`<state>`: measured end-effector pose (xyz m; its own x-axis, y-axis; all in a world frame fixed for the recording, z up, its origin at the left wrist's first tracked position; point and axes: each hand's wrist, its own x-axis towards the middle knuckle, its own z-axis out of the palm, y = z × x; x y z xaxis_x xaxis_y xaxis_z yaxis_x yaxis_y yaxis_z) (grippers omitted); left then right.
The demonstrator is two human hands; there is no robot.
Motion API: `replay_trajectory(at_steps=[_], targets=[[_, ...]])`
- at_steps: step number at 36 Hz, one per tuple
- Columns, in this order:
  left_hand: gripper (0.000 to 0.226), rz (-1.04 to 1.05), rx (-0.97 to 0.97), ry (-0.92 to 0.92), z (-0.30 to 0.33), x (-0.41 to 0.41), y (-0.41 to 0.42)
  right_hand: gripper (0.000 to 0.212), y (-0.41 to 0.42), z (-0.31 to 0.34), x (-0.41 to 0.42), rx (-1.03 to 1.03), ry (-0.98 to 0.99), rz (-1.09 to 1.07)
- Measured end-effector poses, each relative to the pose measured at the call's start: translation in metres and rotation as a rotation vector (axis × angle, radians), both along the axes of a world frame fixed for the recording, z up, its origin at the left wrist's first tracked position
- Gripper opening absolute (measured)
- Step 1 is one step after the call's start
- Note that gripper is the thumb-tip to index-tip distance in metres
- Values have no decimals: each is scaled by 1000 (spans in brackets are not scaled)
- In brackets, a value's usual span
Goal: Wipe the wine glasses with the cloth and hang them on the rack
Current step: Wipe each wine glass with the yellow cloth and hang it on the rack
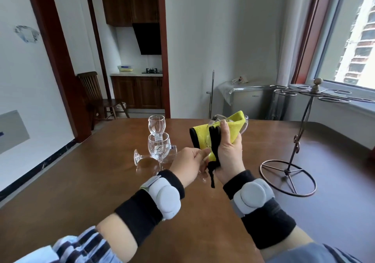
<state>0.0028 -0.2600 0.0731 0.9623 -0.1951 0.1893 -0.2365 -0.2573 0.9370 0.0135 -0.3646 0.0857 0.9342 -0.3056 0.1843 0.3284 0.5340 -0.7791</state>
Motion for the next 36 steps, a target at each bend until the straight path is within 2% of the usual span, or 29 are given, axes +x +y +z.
replay_trajectory(at_steps=[3, 7, 10, 13, 14, 18, 21, 26, 28, 30, 33, 36], targets=[[52, 80, 119, -116, -2, 2, 2, 53, 1, 1, -4, -8, 24, 92], [53, 125, 179, -208, -2, 6, 0, 53, -3, -1, -6, -140, 88, 220], [55, 104, 154, -165, -2, 8, 1, 47, -7, -1, -6, -228, 82, 267], [51, 87, 206, -112, 2, 10, 7, 66, -11, -4, -7, -250, 72, 306], [50, 68, 239, -88, 6, 11, 11, 67, -11, -5, -6, -234, 64, 331], [37, -47, 301, -18, 19, 10, 21, 43, -17, -6, -7, -210, 29, 380], [51, -38, 407, 22, 22, 11, 28, 42, -19, -9, -5, -330, 21, 308], [63, -149, 459, 109, 21, 9, 34, 46, -25, -7, -6, -526, -15, 212], [74, -144, 407, 115, 20, 8, 35, 37, -29, -7, -8, -582, -47, 231], [91, -129, 253, 93, 21, 8, 33, 31, -32, -10, -10, -607, -62, 296], [112, -192, -3, 95, 28, 8, 29, 46, -32, -18, -8, -671, -92, 394], [110, -346, -173, 142, 34, 3, 22, 61, -27, -20, -9, -643, -83, 565]])
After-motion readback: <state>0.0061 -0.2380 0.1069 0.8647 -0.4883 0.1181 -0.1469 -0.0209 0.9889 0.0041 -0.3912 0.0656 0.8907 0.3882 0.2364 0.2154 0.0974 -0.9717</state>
